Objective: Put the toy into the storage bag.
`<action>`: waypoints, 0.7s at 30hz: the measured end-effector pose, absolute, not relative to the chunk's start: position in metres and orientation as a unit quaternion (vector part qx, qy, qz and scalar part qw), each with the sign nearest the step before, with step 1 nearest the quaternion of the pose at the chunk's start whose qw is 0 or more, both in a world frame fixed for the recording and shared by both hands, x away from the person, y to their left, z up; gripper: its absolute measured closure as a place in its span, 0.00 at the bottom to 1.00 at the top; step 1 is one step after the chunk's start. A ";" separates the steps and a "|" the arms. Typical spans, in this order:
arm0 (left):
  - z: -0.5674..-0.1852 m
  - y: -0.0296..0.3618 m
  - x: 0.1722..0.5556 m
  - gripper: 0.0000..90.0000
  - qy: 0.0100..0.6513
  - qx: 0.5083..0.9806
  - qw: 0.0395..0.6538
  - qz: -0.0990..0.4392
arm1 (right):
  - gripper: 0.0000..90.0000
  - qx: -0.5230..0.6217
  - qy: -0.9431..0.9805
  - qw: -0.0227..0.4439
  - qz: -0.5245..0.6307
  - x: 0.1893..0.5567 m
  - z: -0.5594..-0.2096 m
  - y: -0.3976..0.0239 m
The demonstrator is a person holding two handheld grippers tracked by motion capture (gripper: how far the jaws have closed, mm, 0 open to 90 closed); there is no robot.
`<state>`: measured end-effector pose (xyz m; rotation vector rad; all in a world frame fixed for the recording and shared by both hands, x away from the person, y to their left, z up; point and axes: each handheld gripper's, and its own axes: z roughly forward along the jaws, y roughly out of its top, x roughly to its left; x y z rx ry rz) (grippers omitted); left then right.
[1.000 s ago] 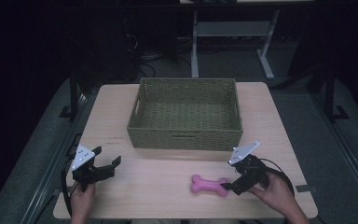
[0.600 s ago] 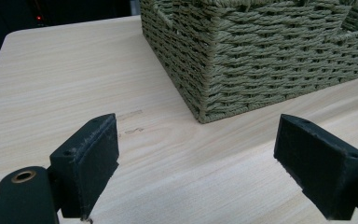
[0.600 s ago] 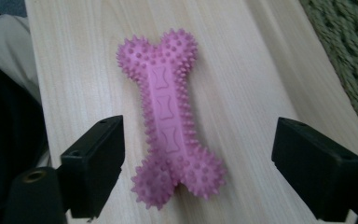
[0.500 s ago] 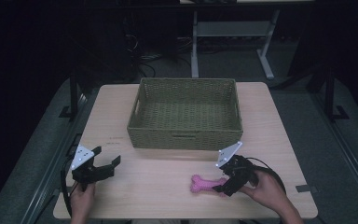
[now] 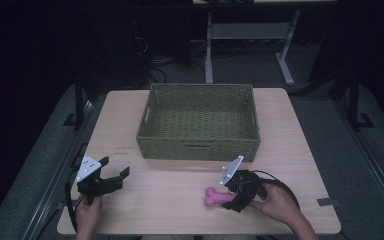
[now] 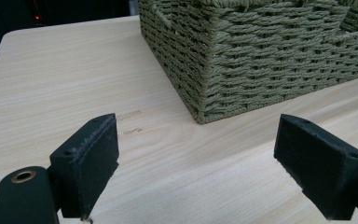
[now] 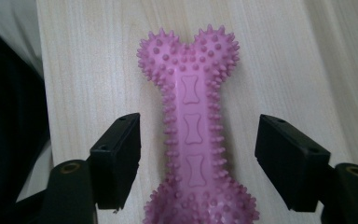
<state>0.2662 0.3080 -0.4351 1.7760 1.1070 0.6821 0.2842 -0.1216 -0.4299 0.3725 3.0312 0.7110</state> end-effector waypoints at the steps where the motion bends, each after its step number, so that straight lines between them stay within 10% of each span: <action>1: -0.435 0.308 0.266 0.15 0.448 0.719 0.453 0.276 | 0.35 0.119 0.967 0.003 0.227 0.284 -0.430 -0.122; 21: -0.435 0.311 0.266 0.15 0.451 0.716 0.456 0.277 | 0.53 0.093 0.976 0.001 0.195 0.286 -0.441 -0.109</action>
